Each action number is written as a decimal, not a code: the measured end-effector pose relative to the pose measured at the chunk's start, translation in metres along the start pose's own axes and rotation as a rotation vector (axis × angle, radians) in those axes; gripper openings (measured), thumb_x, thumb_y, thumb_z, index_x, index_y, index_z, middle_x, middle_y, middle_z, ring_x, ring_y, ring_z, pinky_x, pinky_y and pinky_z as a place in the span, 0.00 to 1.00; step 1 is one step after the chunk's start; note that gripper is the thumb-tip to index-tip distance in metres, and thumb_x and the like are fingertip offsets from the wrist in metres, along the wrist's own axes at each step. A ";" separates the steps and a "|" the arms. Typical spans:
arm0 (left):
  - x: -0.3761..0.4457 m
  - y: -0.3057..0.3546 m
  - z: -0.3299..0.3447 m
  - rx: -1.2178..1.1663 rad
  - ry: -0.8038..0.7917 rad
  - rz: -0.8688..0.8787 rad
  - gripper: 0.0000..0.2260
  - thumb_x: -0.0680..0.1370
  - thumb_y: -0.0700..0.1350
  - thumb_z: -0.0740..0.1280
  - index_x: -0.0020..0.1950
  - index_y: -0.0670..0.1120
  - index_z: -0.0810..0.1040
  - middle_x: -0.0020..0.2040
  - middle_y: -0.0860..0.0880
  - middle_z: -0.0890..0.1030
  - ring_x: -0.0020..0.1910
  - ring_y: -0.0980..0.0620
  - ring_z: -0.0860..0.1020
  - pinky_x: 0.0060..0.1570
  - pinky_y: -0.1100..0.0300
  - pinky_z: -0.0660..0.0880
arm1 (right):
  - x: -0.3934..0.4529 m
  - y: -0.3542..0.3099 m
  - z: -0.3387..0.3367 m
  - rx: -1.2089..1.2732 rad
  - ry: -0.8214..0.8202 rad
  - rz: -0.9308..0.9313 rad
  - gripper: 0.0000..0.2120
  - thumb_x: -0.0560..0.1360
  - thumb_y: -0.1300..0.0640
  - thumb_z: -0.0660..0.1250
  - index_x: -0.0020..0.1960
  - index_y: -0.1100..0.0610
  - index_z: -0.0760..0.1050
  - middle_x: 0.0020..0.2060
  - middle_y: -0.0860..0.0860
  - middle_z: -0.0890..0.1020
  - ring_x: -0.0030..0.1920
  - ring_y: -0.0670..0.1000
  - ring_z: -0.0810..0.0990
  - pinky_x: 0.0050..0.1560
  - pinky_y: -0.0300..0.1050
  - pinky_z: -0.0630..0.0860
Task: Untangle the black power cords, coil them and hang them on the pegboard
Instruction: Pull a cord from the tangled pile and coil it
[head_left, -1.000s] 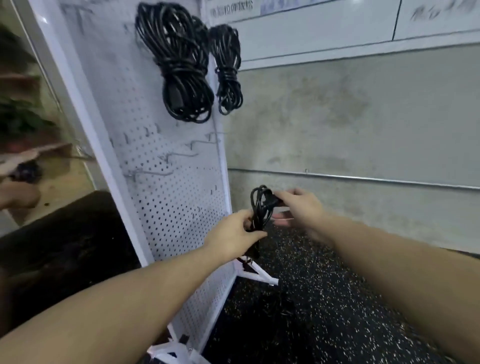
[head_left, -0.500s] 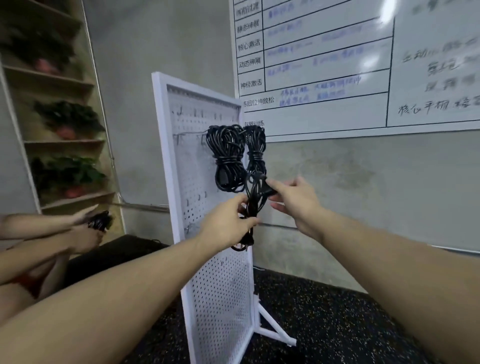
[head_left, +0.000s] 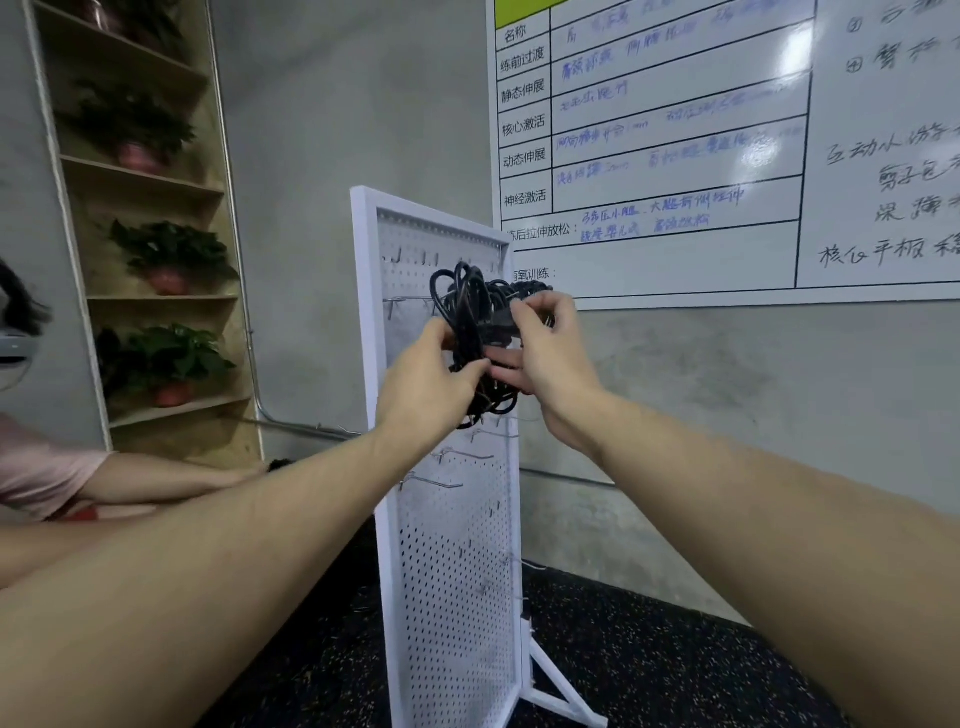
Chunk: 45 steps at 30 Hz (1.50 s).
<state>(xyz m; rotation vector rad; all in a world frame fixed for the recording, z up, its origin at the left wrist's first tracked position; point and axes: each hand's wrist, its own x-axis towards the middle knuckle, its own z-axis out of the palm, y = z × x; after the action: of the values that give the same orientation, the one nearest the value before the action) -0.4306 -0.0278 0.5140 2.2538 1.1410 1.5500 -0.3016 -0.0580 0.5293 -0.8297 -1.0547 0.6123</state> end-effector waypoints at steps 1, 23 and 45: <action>0.005 -0.001 -0.002 0.003 0.002 0.003 0.14 0.80 0.52 0.70 0.63 0.53 0.72 0.54 0.61 0.76 0.53 0.56 0.76 0.49 0.58 0.71 | 0.004 -0.001 0.003 -0.008 0.004 -0.005 0.04 0.83 0.52 0.62 0.52 0.48 0.67 0.54 0.51 0.83 0.47 0.56 0.88 0.55 0.57 0.83; -0.060 -0.056 0.031 0.235 -0.164 0.032 0.38 0.81 0.51 0.68 0.84 0.51 0.49 0.85 0.52 0.47 0.83 0.53 0.49 0.79 0.52 0.57 | -0.030 0.052 -0.034 -0.285 -0.088 0.230 0.16 0.83 0.49 0.64 0.70 0.46 0.70 0.55 0.53 0.82 0.52 0.53 0.85 0.50 0.53 0.85; -0.207 -0.193 0.286 0.179 -1.312 -0.157 0.10 0.81 0.49 0.69 0.61 0.49 0.77 0.51 0.51 0.79 0.36 0.57 0.75 0.30 0.74 0.69 | -0.121 0.333 -0.229 -0.924 -0.386 0.977 0.12 0.82 0.56 0.62 0.64 0.55 0.76 0.48 0.53 0.80 0.43 0.52 0.81 0.46 0.54 0.84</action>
<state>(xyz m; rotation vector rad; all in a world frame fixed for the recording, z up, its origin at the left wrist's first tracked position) -0.3130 0.0419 0.1356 2.3932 0.9281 -0.2411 -0.1528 -0.0328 0.1353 -2.1614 -1.2557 1.1463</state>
